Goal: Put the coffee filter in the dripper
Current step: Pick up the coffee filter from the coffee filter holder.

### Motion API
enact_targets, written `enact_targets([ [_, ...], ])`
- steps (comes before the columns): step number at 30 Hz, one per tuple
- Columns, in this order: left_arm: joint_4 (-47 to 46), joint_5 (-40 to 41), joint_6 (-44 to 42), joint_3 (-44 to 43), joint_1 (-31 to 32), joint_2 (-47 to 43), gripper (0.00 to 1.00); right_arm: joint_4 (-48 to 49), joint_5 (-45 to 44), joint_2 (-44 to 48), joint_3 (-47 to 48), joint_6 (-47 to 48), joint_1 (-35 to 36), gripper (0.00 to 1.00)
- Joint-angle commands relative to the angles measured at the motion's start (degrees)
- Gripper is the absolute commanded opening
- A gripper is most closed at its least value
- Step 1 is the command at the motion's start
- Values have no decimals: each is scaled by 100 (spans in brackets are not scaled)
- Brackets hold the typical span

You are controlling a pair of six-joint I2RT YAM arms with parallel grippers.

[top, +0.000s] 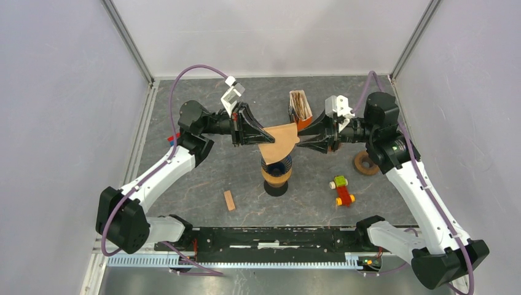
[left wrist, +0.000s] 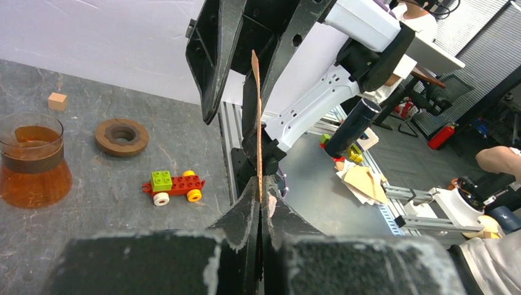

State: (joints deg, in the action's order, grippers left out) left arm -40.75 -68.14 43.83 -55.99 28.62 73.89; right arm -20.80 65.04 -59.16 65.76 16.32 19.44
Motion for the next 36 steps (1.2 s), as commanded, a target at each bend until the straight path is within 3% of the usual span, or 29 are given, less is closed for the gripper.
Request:
enact_targets([
  [1, -135, -103, -10, 26, -20, -111, 2, 568, -24, -61, 197, -541, -11, 40],
  [36, 486, -50, -672, -53, -12, -123, 2, 1078, 408, -14, -111, -1122, -16, 42],
])
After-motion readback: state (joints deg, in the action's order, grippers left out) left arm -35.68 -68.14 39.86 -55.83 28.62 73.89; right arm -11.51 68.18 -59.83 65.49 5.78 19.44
